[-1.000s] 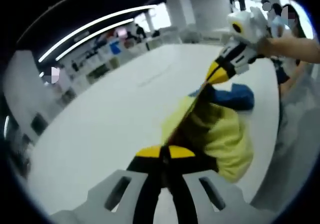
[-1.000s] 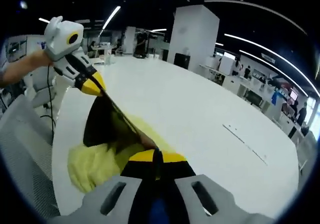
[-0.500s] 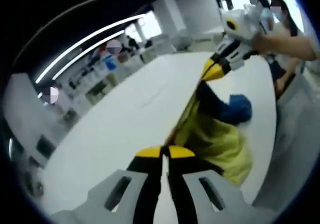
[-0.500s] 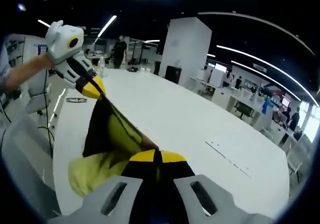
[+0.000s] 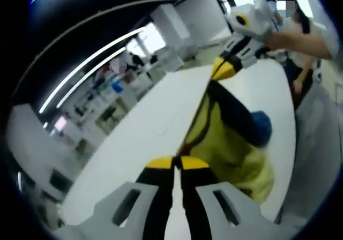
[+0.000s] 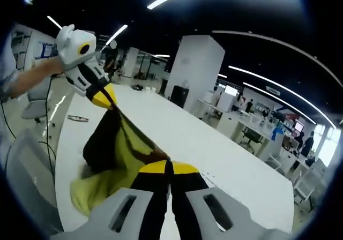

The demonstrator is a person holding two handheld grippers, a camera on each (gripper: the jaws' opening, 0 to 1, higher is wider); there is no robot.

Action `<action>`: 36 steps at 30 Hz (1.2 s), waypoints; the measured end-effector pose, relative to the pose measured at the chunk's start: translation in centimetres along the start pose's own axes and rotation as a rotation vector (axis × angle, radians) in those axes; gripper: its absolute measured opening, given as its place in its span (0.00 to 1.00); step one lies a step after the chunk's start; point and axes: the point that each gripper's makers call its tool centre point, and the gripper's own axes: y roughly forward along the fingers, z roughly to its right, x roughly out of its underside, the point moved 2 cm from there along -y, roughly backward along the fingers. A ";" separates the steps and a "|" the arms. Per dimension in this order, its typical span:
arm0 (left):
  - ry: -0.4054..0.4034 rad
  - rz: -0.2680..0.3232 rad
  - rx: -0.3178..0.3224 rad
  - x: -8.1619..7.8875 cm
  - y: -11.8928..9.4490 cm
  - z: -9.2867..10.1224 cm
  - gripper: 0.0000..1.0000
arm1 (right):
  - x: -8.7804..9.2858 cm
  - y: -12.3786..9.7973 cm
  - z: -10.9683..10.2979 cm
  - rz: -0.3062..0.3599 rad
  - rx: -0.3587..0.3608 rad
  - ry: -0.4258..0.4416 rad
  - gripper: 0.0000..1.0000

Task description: Fold the garment on the visible template until the final outline fits inside the template.

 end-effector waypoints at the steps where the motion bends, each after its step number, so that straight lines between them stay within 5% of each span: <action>1: -0.002 0.003 0.001 -0.4 -0.2 -0.3 0.00 | -0.3 -0.1 0.1 0.005 0.001 -0.001 0.01; 21: 0.102 0.140 -0.061 -8.6 -5.4 -4.7 0.00 | -10.1 -5.5 3.9 0.167 0.080 -0.113 0.01; 36: 0.172 0.225 -0.096 -13.0 -10.7 -3.2 0.00 | -15.0 -10.8 2.6 0.261 0.128 -0.184 0.01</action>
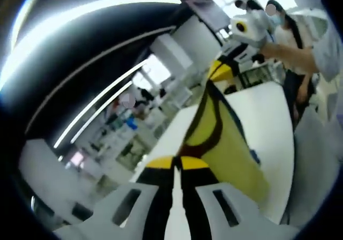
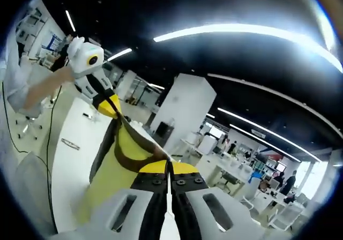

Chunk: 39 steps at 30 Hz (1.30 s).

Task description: Fold the garment on the visible template until the final outline fits inside the template.

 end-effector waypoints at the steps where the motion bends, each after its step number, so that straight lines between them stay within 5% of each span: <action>1: 0.004 0.003 0.000 -0.3 -0.2 0.1 0.00 | -0.4 -0.3 0.0 0.003 0.002 -0.006 0.01; 13: 0.053 0.067 0.008 -4.6 -4.6 1.2 0.00 | -5.5 -4.6 -1.2 0.067 0.007 -0.050 0.01; 24: 0.078 0.122 0.068 -7.3 -10.7 4.9 0.00 | -9.3 -9.5 -5.8 0.087 -0.039 -0.104 0.01; 33: 0.078 0.121 0.104 -7.4 -13.5 8.6 0.00 | -8.9 -11.8 -9.0 0.083 -0.078 -0.095 0.01; 39: 0.060 0.087 0.167 -6.0 -12.7 11.1 0.00 | -6.2 -11.5 -10.1 0.032 -0.098 -0.063 0.01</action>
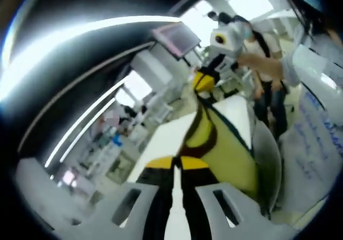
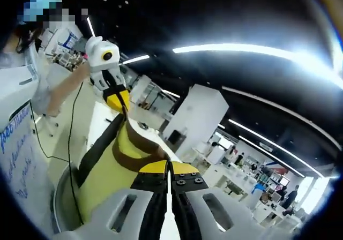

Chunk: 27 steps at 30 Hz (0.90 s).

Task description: Fold the garment on the visible template until the final outline fits inside the template.

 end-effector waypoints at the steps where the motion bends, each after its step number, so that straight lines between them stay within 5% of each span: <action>1: -0.006 -0.006 0.010 0.3 0.5 0.2 0.00 | 0.6 0.2 0.0 -0.013 0.001 0.006 0.01; 11: -0.064 -0.119 0.023 5.3 4.8 0.0 0.00 | 5.7 2.0 0.6 -0.082 0.001 0.097 0.01; 27: -0.127 -0.198 0.034 10.9 10.2 -2.6 0.00 | 12.0 6.6 2.7 -0.165 -0.009 0.172 0.01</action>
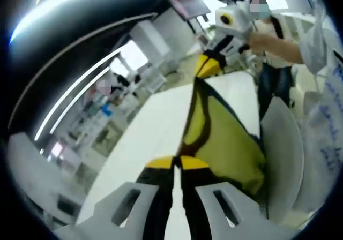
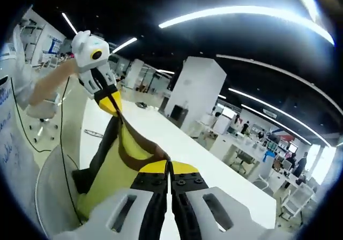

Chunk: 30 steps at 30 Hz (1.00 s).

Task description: Fold the garment on the visible template until the final outline fits inside the template.

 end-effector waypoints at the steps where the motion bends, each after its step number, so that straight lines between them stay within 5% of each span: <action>1: -0.006 0.000 0.001 0.2 0.3 -0.2 0.00 | 0.3 0.3 0.3 -0.004 0.002 0.006 0.01; 13: -0.050 -0.036 -0.017 2.9 5.4 -3.8 0.00 | 4.4 5.0 3.3 -0.047 0.008 0.074 0.01; 20: -0.117 -0.055 -0.004 6.0 9.5 -6.2 0.00 | 7.4 8.0 4.7 -0.082 -0.002 0.126 0.01; 30: -0.177 -0.093 0.002 9.8 13.4 -6.7 0.00 | 11.6 11.0 5.0 -0.157 -0.010 0.140 0.01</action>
